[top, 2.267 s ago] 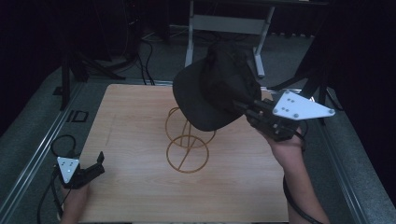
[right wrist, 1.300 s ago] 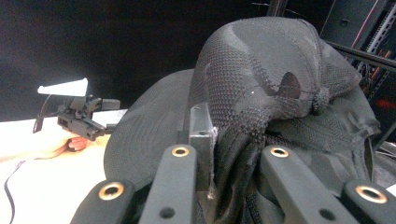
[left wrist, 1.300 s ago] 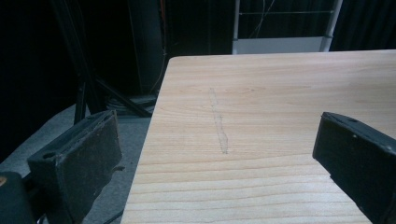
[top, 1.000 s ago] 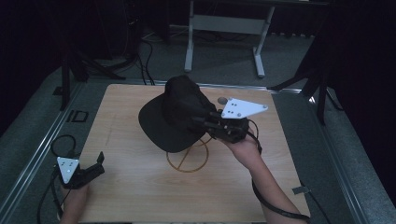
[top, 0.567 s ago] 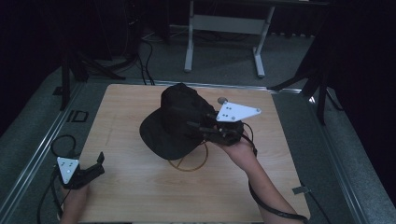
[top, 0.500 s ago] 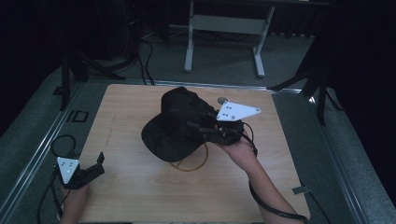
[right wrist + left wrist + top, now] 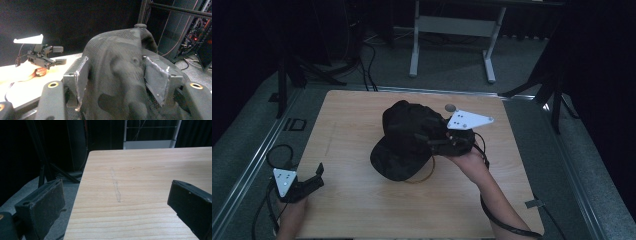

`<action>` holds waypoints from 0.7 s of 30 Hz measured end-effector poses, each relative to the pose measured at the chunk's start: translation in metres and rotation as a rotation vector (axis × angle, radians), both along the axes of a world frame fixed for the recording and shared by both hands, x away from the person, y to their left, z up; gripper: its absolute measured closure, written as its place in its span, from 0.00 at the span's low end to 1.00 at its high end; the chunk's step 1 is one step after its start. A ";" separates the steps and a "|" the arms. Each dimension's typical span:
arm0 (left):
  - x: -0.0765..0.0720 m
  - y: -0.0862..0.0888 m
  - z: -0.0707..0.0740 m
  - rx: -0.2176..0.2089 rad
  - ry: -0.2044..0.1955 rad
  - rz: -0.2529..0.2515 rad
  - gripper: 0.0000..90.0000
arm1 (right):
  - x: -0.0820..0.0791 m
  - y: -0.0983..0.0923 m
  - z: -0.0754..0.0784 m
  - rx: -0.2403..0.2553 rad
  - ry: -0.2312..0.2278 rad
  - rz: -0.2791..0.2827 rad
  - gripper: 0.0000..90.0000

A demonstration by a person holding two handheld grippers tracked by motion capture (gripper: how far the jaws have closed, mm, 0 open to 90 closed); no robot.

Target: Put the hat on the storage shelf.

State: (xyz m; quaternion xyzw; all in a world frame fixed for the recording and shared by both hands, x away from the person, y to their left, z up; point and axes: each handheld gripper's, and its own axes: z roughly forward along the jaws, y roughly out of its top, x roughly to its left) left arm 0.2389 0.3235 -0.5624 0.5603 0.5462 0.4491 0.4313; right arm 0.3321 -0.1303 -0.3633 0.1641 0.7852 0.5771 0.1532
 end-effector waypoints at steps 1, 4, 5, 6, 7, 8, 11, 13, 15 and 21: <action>0.000 0.000 0.000 0.000 0.000 0.000 0.02 | -0.001 -0.001 0.000 0.003 0.000 -0.006 0.35; 0.000 0.000 0.000 -0.001 0.000 0.000 0.02 | -0.002 -0.005 -0.002 0.005 0.000 -0.031 0.29; 0.000 0.000 0.000 -0.002 0.001 -0.001 0.02 | -0.003 -0.006 -0.003 0.004 -0.002 -0.039 0.29; 0.000 0.000 0.000 -0.002 0.002 -0.001 0.02 | -0.003 -0.008 -0.004 0.000 -0.006 -0.054 0.29; 0.000 0.000 0.000 -0.003 0.001 -0.001 0.02 | -0.002 -0.010 -0.005 0.004 -0.003 -0.058 0.29; 0.000 0.000 0.000 -0.003 0.001 -0.001 0.02 | -0.002 -0.012 -0.006 0.008 0.003 -0.059 0.29; 0.000 0.000 0.000 -0.002 0.001 -0.001 0.02 | -0.002 -0.014 -0.007 -0.003 0.004 -0.066 0.30; 0.000 0.000 0.000 -0.002 0.001 0.000 0.02 | -0.002 -0.016 -0.009 -0.003 0.000 -0.075 0.30; 0.000 0.000 0.000 -0.003 0.002 -0.001 0.02 | -0.003 -0.019 -0.009 0.005 0.000 -0.083 0.30; 0.000 0.000 0.000 -0.002 0.001 -0.002 0.02 | -0.002 -0.029 -0.010 0.023 0.007 -0.115 0.22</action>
